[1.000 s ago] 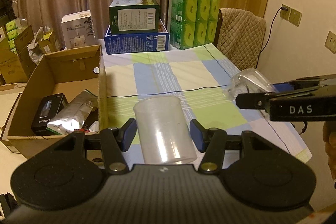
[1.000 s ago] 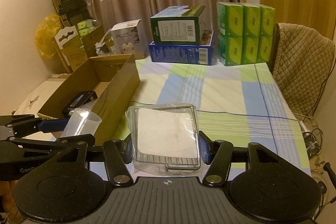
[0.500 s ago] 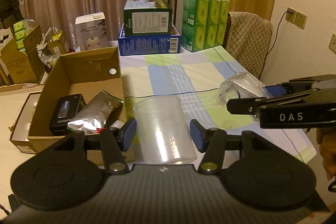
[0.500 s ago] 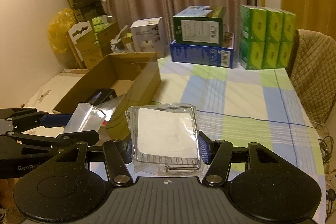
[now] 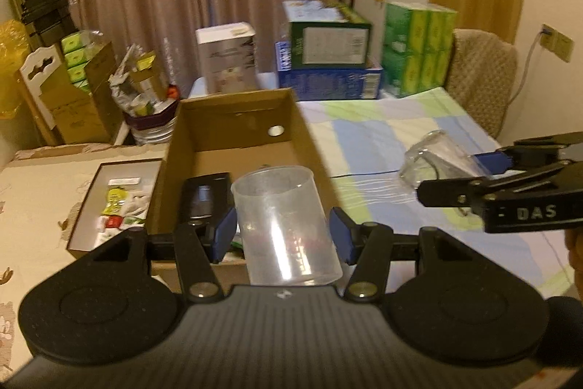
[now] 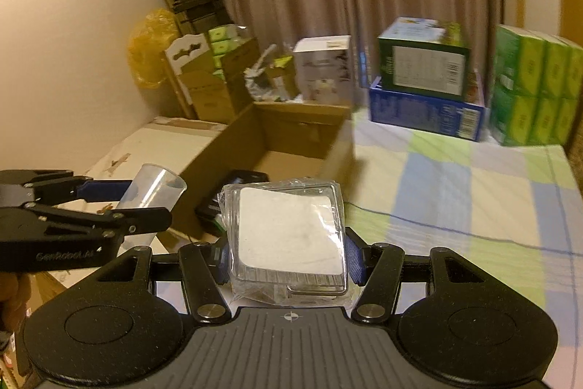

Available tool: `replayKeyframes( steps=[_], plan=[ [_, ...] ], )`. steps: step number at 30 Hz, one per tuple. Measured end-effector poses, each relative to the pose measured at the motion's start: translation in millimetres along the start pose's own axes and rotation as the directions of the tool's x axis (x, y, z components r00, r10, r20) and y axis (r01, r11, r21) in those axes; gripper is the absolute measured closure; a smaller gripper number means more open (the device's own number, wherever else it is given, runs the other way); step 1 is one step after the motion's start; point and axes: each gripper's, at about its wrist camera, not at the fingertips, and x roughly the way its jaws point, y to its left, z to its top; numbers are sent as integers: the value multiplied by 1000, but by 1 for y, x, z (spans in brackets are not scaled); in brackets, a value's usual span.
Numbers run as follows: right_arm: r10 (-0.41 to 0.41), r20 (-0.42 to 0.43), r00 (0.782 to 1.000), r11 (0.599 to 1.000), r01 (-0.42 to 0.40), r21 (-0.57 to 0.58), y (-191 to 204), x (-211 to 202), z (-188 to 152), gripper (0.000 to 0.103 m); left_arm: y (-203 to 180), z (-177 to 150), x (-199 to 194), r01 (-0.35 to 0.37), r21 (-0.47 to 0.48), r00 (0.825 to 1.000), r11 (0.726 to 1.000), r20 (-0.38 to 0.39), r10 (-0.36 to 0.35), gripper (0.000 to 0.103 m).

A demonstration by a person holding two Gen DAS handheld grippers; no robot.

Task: Organize objects
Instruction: 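Open the left tool to drop the cup while the right tool releases the tray into the box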

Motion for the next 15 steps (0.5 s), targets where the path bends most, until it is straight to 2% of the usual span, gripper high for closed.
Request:
replayKeyframes(
  steps=[9, 10, 11, 12, 15],
  plan=[
    [22, -23, 999, 1000, -22, -4, 8, 68, 29, 48, 54, 6, 69, -25, -29, 998, 999, -58, 23, 51],
    [23, -26, 999, 1000, -23, -1, 8, 75, 31, 48, 56, 5, 76, -34, -29, 998, 999, -59, 32, 47],
    [25, -30, 999, 1000, -25, 4, 7, 81, 33, 48, 60, 5, 81, -41, -33, 998, 999, -57, 39, 27],
    [28, -34, 999, 1000, -28, 9, 6, 87, 35, 48, 62, 4, 84, -45, -39, 998, 998, -48, 43, 16],
    [35, -45, 998, 999, -35, 6, 8, 101, 36, 48, 70, 2, 89, -45, -51, 998, 998, -40, 43, 16]
  ],
)
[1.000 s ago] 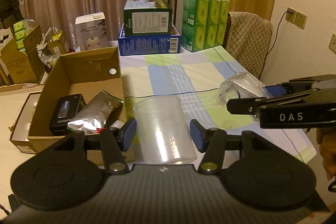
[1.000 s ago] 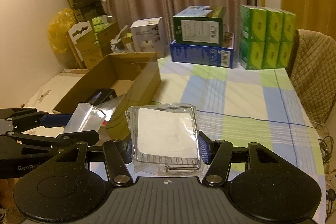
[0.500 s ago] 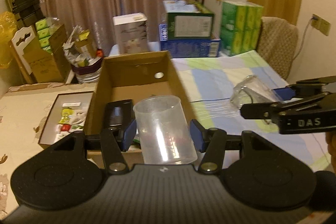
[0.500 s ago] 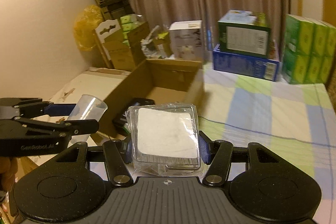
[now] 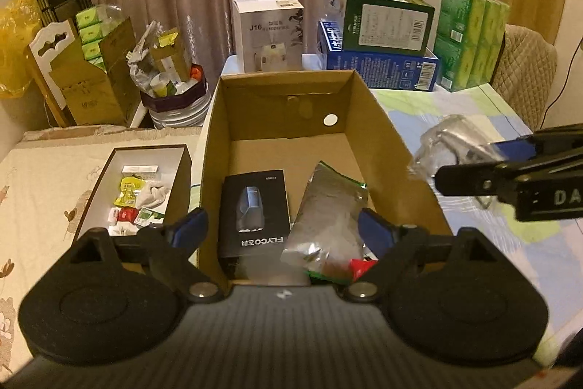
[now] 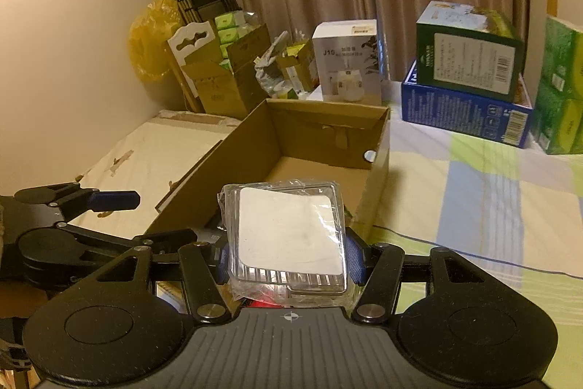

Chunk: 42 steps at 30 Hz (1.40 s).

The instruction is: Organize objects

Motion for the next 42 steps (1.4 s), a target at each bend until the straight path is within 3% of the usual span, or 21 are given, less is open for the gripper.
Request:
replayKeyframes(
  steps=[10, 11, 13, 17, 21, 25, 35, 42],
  plan=[
    [55, -16, 998, 998, -54, 40, 7, 26, 8, 48, 11, -11, -4, -22, 6, 1000, 1000, -20, 22, 16],
    [76, -16, 997, 996, -75, 55, 6, 29, 10, 46, 12, -12, -5, -25, 6, 999, 1000, -22, 25, 15],
    [112, 22, 993, 990, -113, 81, 4, 30, 11, 22, 12, -14, -4, -36, 9, 999, 999, -24, 36, 12],
    [94, 94, 991, 988, -105, 115, 0, 19, 14, 19, 13, -18, -5, -38, 6, 999, 999, -32, 39, 9],
    [53, 87, 995, 990, -64, 123, -3, 5, 12, 19, 9, -24, -13, -40, 0, 999, 999, -21, 40, 1],
    [2, 63, 998, 989, -12, 150, -6, -18, -1, 19, 3, -32, -28, -54, -8, 998, 999, -19, 54, 1],
    [-128, -28, 991, 983, 131, 132, 13, -74, -63, 19, -18, -58, -80, -61, -41, 998, 997, -32, 60, 1],
    [-156, -40, 987, 983, 159, 96, 36, -99, -101, 19, -41, -83, -105, -69, -52, 997, 996, -35, 67, 1]
  ],
)
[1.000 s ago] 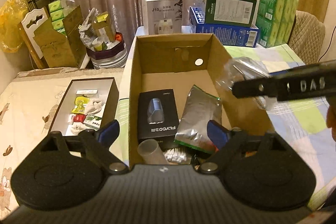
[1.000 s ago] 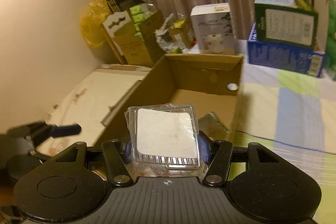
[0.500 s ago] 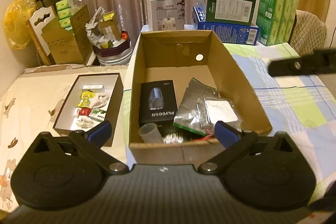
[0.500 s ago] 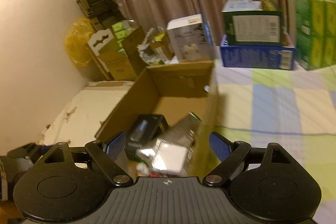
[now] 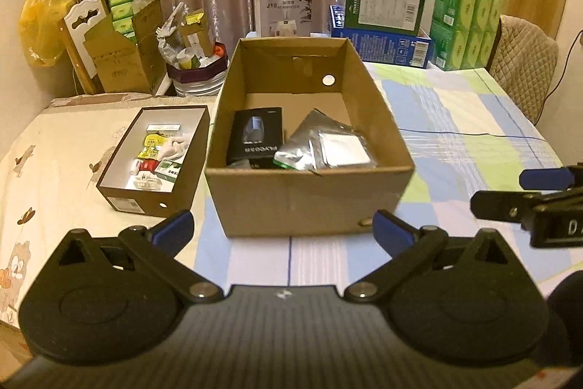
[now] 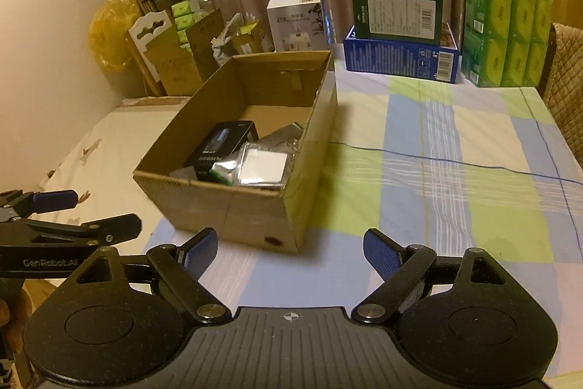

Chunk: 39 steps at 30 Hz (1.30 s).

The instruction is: Organize objects

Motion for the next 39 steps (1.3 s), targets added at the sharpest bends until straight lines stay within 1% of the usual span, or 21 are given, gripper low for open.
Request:
replayKeyframes(
  steps=[4, 12, 39],
  plan=[
    [1, 7, 1000, 1000, -1, 10, 4, -11, -12, 18, -9, -8, -15, -13, 1, 1000, 1000, 16, 13, 1],
    [-7, 13, 1000, 1000, 7, 9, 1, -23, -20, 19, -18, -12, -33, -20, 9, 999, 1000, 34, 19, 0],
    [-15, 11, 1000, 1000, 15, 8, -2, -27, -19, 18, -24, -13, -37, -14, 20, 999, 1000, 39, 14, 0]
  ],
)
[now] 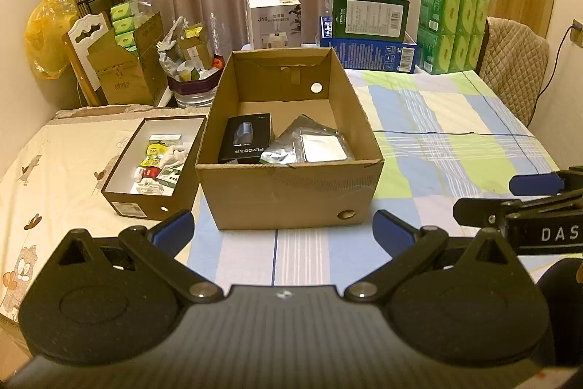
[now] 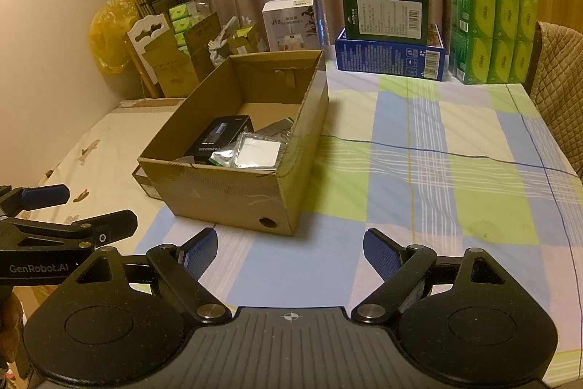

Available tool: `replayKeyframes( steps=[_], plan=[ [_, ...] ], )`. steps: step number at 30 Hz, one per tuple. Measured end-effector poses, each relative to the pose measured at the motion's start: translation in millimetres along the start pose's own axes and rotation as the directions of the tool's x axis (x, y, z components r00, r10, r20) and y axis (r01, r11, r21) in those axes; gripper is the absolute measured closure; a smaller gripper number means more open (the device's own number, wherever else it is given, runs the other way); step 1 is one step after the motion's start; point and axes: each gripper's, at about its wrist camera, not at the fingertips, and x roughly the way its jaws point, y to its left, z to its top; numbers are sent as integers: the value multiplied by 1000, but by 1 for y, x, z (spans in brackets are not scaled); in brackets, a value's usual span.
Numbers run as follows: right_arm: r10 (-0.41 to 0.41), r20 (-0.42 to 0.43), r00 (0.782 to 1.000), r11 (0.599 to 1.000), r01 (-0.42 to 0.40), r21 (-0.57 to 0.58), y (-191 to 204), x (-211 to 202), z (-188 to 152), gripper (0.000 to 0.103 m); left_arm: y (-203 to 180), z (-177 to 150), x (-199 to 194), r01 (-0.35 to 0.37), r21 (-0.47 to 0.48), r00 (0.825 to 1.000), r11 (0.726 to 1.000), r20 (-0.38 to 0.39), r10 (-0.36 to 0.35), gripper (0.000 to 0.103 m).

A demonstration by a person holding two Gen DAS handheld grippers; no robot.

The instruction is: Organize objects

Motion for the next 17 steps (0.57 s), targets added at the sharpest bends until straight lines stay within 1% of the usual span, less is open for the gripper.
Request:
replayKeyframes(
  steps=[11, 14, 17],
  plan=[
    [6, -5, 1000, 1000, -6, -3, -1, 2, 0, 18, 2, 2, 1, 7, -1, 1000, 1000, -6, -7, 0],
    [9, -8, 1000, 1000, -9, -3, -1, 3, -1, 18, 1, 0, 1, -6, 4, 1000, 1000, 7, 6, 0],
    [8, -8, 1000, 1000, -8, -2, -1, 3, 0, 19, 0, -1, 1, -4, -1, 1000, 1000, 15, 4, 0]
  ],
)
